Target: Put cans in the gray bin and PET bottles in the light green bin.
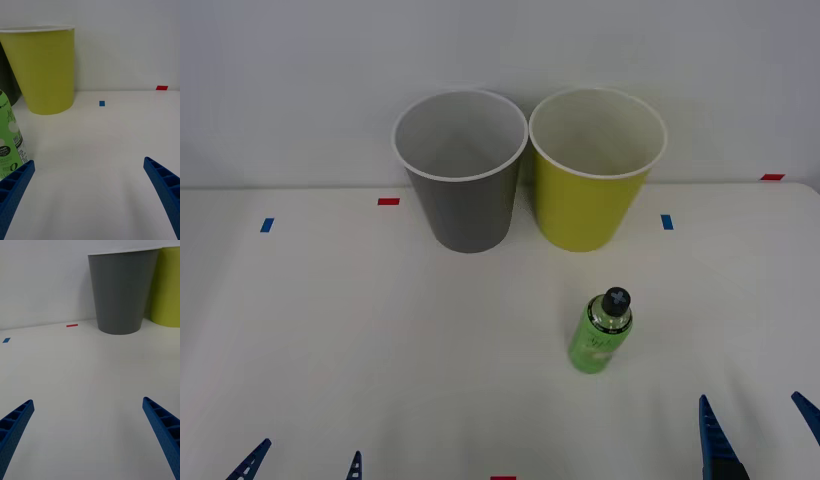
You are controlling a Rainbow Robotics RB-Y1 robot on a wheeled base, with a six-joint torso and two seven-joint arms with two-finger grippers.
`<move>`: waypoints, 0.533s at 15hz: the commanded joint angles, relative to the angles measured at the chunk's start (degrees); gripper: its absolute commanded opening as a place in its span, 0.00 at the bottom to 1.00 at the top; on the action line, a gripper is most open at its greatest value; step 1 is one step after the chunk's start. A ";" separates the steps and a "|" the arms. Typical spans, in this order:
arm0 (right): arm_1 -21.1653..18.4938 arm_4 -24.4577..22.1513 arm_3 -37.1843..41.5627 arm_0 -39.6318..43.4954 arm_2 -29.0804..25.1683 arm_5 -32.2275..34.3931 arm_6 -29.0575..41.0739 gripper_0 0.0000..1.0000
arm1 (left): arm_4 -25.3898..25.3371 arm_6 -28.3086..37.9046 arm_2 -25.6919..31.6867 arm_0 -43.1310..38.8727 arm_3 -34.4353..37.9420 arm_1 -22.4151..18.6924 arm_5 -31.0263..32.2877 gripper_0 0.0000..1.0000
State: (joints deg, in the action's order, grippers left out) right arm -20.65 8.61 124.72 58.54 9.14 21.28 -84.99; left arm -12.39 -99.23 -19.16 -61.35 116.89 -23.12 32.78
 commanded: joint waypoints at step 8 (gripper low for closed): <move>0.00 0.00 0.00 0.00 0.00 -0.01 0.00 1.00 | 0.00 0.00 0.00 0.00 0.00 0.00 0.00 1.00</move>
State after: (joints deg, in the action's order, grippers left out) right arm -20.65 8.61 124.72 58.54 9.14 21.27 -84.99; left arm -12.39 -99.23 -19.16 -61.35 116.89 -23.12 32.78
